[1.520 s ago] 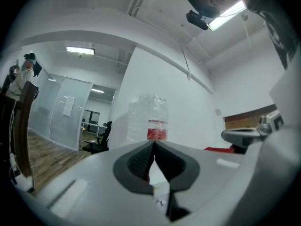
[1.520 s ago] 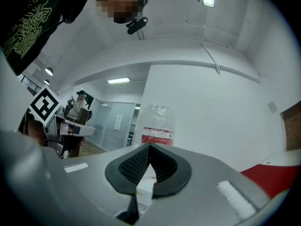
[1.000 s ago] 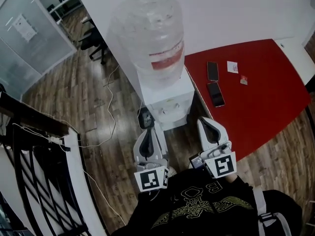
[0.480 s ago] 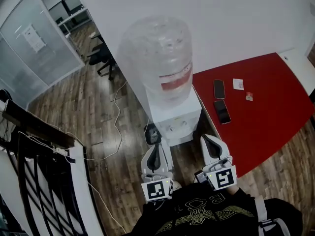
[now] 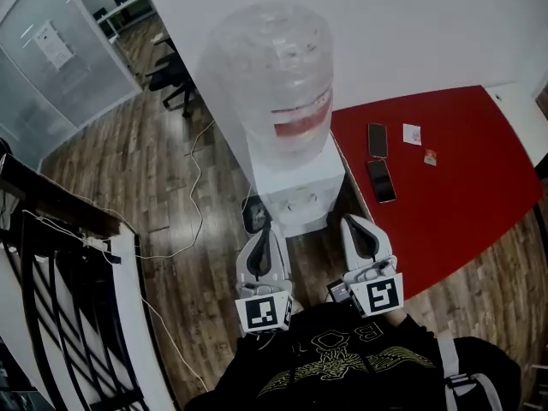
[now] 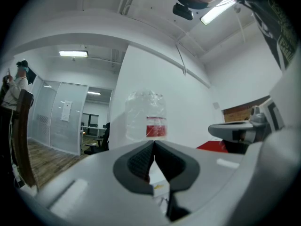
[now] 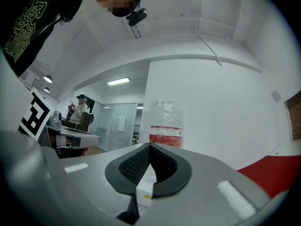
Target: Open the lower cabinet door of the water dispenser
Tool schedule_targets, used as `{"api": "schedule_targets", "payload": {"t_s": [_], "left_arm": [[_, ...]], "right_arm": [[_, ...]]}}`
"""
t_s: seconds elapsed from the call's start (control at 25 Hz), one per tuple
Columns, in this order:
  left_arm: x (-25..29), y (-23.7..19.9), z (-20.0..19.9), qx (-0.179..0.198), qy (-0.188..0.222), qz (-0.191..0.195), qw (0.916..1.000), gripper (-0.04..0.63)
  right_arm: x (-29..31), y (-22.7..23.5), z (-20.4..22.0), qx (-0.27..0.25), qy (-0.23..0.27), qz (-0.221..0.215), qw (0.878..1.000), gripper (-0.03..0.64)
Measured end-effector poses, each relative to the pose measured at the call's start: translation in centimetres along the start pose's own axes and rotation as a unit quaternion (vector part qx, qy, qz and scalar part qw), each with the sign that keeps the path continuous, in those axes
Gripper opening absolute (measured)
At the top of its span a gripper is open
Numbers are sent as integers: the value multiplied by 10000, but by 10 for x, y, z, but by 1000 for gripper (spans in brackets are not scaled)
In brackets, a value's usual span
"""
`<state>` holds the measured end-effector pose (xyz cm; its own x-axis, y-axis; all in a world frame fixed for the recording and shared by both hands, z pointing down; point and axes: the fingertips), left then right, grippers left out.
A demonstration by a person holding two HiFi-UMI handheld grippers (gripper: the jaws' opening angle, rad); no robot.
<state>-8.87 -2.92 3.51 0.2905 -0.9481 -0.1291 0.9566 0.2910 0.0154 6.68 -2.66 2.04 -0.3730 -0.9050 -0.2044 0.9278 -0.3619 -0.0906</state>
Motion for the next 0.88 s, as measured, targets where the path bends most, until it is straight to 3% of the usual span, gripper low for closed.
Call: {"api": "schedule_targets", "payload": {"t_s": [0.24,0.72,0.88], "left_arm": [[7,6,0,-18,13,9,10000,6],[10,13,2,70,-12,-4,10000,6],[9,12,1,24,0,-38,10000,6]], "right_arm": [[1,9,3,42,-224,100,9997,0],[1,13,6,93,-49,-68,9999,0],[4,13,5,58,-216,-32,9997,-2]]}}
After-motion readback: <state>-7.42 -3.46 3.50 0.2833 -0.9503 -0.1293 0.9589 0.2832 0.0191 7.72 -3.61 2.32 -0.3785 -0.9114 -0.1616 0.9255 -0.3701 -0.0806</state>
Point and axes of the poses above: the fingertips, and each gripper's own axes: x forward along the fingers, y to its right, z out of its underside, and after that the axes turned 8 degrees about y, right-handed
